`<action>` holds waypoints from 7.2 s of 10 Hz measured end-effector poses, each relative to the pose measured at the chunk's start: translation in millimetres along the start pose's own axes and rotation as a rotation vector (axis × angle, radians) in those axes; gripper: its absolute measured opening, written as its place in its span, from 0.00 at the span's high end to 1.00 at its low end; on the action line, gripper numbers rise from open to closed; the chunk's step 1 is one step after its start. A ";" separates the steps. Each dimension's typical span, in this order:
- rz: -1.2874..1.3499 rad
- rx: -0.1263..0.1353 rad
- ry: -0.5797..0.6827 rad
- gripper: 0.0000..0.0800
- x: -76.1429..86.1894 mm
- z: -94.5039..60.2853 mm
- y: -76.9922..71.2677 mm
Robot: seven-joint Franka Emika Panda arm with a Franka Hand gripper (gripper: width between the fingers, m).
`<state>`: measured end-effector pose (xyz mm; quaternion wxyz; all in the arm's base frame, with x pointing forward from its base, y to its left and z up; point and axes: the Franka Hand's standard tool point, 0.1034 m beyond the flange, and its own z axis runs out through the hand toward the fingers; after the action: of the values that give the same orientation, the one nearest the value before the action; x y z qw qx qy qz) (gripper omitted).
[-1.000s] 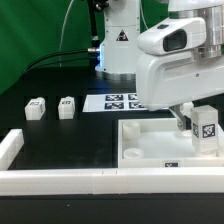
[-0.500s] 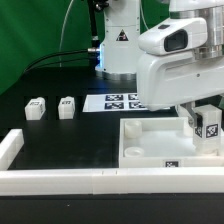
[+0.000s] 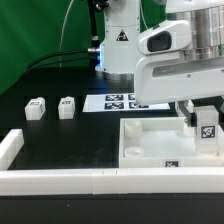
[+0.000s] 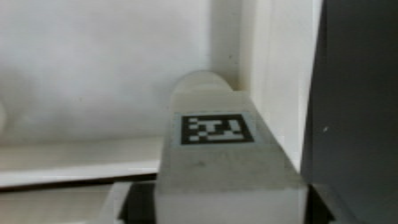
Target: Assemble one leg
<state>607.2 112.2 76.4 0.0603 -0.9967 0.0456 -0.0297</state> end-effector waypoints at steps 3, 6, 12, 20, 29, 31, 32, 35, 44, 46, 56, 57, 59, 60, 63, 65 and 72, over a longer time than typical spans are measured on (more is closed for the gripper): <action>0.378 0.001 0.014 0.63 -0.2 0.2 3.0; 0.693 0.001 0.017 0.63 -0.3 0.8 3.7; 1.221 0.036 -0.006 0.63 -1.2 1.8 2.1; 0.689 0.030 -0.002 0.19 -3.6 3.9 -2.6; -0.262 -0.041 0.015 0.19 -1.3 2.5 -4.0; -0.262 -0.041 0.014 0.35 -1.3 2.7 -3.8; -0.262 -0.041 0.014 0.53 -1.4 2.8 -3.8; -0.261 -0.042 0.014 0.64 -1.3 2.9 -3.0; 0.391 -0.009 0.044 0.64 -0.8 3.3 -0.4; 0.630 0.004 0.041 0.64 -1.1 3.7 -0.4; 1.431 0.081 0.000 0.64 -1.3 6.1 -5.1; 1.424 0.081 0.000 0.56 -1.4 6.2 -5.4; 1.384 0.081 0.001 0.30 -1.6 6.2 -5.8; 1.379 0.081 0.001 0.21 -1.6 6.3 -6.0; 1.026 0.074 0.014 0.19 -0.9 6.2 -4.3; 0.819 0.068 0.021 0.19 -1.3 6.9 -4.5; 0.070 0.000 0.049 0.19 -1.3 6.9 -7.3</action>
Offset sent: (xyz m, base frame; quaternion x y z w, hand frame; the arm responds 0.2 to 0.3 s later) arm 0.0014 -0.0013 -0.0002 -0.0166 0.0110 0.2297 0.9731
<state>607.0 120.3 70.4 0.0600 -0.9935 0.0817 -0.0517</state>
